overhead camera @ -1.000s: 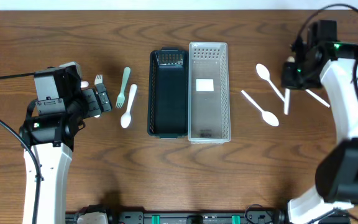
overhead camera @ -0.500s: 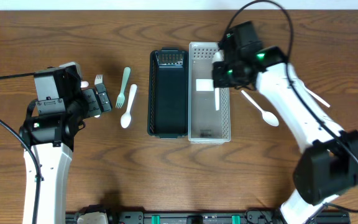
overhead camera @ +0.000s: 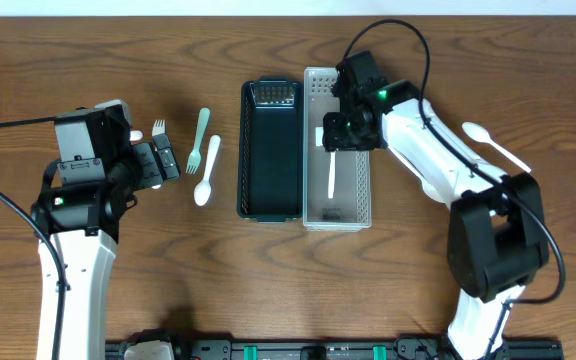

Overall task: Pack container
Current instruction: 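Lift the white spoon and drop it into the white basket, then move the right gripper back and grasp another white spoon, then carry the spoon over the white basket and release it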

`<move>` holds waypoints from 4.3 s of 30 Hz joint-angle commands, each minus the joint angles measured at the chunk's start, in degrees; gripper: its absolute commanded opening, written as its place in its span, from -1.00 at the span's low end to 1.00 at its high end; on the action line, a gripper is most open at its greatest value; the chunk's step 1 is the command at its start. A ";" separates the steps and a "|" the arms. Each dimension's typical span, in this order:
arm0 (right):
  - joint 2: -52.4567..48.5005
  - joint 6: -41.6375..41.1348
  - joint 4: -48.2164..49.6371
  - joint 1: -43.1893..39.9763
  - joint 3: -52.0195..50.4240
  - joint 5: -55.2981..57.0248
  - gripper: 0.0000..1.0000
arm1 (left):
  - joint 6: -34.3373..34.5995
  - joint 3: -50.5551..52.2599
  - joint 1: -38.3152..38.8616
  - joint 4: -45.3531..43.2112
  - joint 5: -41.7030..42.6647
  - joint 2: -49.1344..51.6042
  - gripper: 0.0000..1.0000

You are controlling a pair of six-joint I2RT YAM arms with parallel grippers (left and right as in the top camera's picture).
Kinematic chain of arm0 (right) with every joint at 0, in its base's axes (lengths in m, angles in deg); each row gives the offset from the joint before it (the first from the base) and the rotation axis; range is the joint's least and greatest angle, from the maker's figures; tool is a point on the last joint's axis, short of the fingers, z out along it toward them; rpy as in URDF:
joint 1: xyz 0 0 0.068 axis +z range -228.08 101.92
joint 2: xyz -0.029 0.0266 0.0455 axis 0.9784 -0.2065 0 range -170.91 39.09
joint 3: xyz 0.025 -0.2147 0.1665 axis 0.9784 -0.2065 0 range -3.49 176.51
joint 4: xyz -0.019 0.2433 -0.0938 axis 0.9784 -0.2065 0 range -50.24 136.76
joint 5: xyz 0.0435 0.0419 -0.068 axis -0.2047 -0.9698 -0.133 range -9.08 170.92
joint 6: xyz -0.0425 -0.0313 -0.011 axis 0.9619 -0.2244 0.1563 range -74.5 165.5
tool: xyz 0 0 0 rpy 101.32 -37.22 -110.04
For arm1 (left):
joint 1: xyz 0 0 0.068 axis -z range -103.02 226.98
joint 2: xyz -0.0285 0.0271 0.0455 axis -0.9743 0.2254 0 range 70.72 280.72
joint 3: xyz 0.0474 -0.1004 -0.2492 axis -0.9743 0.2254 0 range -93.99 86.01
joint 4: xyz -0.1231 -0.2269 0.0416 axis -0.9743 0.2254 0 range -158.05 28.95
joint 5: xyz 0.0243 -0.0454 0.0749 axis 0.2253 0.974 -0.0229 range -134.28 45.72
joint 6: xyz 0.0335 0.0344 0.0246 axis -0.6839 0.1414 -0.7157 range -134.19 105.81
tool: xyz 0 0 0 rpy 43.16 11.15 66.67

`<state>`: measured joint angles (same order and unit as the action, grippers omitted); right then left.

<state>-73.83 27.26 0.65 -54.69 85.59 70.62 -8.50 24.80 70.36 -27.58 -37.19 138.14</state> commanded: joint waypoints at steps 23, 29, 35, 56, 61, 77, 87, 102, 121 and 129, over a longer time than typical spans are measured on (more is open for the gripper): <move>1.49 34.62 -2.25 -39.82 -0.94 4.61 0.75 | -0.98 -1.18 -0.22 0.02 -0.70 0.37 0.96; -4.52 56.96 -0.81 -41.40 -0.94 -0.61 0.50 | -0.98 -1.18 -0.22 0.02 -0.70 0.37 0.96; -5.03 62.73 4.87 -41.46 -0.94 5.20 0.34 | -0.98 -1.18 -0.22 0.02 -0.70 0.37 0.96; -10.64 65.42 4.52 -42.73 -1.03 10.29 -0.14 | -0.98 -1.18 -0.22 0.02 -0.70 0.37 0.96; -10.99 61.70 4.46 -43.08 -1.16 10.10 -0.19 | -0.98 -1.18 -0.22 0.02 -0.70 0.37 0.96; -11.13 54.12 4.59 -43.04 -7.32 8.94 -0.55 | -0.98 -1.18 -0.22 0.02 -0.68 0.37 0.96; -11.10 45.22 4.48 -43.04 -8.11 8.76 -0.98 | -0.98 -1.18 -0.22 0.02 -0.68 0.37 0.96; 0.83 29.00 -7.23 -37.62 0.92 -9.14 -0.97 | -0.98 -1.18 -0.22 0.02 -0.70 0.37 0.96; 10.29 -11.08 -4.31 -3.61 -2.08 -2.23 -0.97 | -0.98 -1.18 -0.22 0.02 -0.70 0.37 0.96; 3.78 -13.68 0.28 1.44 -2.58 -0.46 -0.98 | -0.98 -1.18 -0.22 0.02 -0.70 0.37 0.96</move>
<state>-68.24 17.42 0.06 -54.07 83.47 68.15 -8.50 24.80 70.36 -27.58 -37.19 138.18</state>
